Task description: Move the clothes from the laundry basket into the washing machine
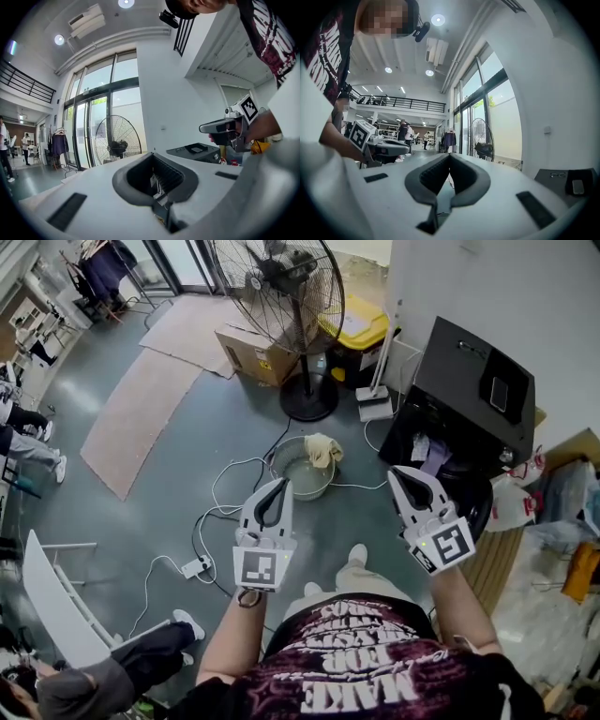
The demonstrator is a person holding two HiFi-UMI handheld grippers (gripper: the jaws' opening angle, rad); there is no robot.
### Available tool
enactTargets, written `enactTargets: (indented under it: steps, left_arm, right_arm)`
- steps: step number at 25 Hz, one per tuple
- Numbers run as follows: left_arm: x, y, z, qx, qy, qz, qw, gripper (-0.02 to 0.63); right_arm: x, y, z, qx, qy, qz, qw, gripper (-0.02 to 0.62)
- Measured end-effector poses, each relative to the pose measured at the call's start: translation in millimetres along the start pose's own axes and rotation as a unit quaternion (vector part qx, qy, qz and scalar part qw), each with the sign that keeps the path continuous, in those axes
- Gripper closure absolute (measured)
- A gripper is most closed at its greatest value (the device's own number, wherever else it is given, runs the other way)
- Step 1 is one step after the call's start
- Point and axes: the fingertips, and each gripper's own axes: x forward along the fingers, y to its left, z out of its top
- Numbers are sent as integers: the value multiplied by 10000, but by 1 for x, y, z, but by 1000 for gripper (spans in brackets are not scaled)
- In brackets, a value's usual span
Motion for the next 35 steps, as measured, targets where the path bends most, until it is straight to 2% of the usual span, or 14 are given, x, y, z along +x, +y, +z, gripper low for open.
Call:
enactTargets:
  steps: [9,17,22,27,35]
  left_arm:
    - [52,-6,8,-24,71,198,9998,601]
    - [84,-6,15,-60,75,551,9984,601]
    - [93,-7,13,-143,137,765,9969,601]
    - [99,-13,17,-37,198,709,9973,601]
    - [91,-12,-8,-175,472,756,9959,601]
  right_arm:
    - [14,-52,0,14,-57,186,9998,591]
    - [28,-93,0,24,-138,450,9989,591]
    - [31,-111,-7,77,-157,578,9982,591]
    - [29,-127,-13,194,-168,519,9983,591]
    - [30,-133,-43,452,-33,474,9978,591]
